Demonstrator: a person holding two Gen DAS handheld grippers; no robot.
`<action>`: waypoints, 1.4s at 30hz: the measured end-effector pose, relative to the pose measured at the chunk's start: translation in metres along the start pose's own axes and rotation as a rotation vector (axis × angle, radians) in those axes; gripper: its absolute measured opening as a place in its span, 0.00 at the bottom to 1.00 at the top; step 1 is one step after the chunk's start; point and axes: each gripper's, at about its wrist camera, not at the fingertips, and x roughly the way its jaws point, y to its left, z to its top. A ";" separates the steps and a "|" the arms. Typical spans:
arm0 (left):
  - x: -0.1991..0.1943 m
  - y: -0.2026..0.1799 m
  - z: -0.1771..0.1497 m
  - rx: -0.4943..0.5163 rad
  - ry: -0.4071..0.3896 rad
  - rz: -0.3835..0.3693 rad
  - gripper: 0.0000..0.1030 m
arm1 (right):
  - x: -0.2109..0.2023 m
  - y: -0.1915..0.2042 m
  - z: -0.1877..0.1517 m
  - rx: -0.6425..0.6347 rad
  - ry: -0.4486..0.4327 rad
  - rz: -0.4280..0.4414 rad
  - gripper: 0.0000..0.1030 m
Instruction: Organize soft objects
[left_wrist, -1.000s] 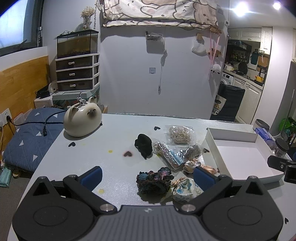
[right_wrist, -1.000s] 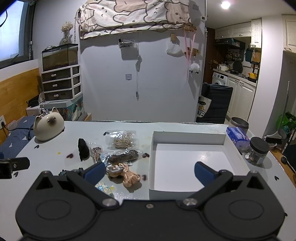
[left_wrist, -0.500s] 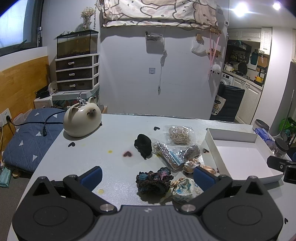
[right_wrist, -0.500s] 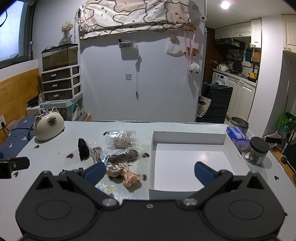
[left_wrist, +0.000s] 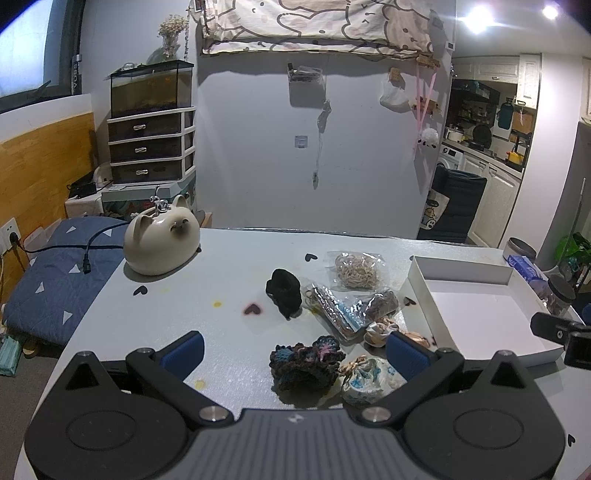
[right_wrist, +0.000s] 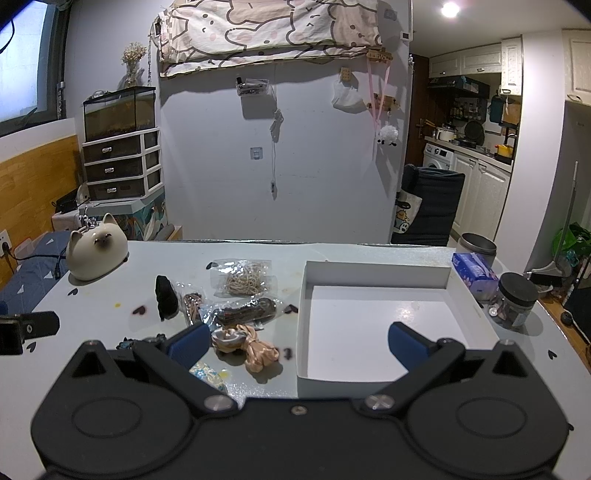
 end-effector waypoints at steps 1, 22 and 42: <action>0.001 0.000 0.002 0.000 -0.001 0.000 1.00 | 0.001 0.000 0.000 -0.002 0.002 0.003 1.00; 0.097 0.003 0.023 0.043 0.073 -0.029 0.97 | 0.068 0.023 0.029 -0.061 -0.015 0.091 1.00; 0.198 0.009 -0.021 -0.058 0.389 -0.089 0.82 | 0.121 0.049 -0.004 -0.055 0.236 0.213 1.00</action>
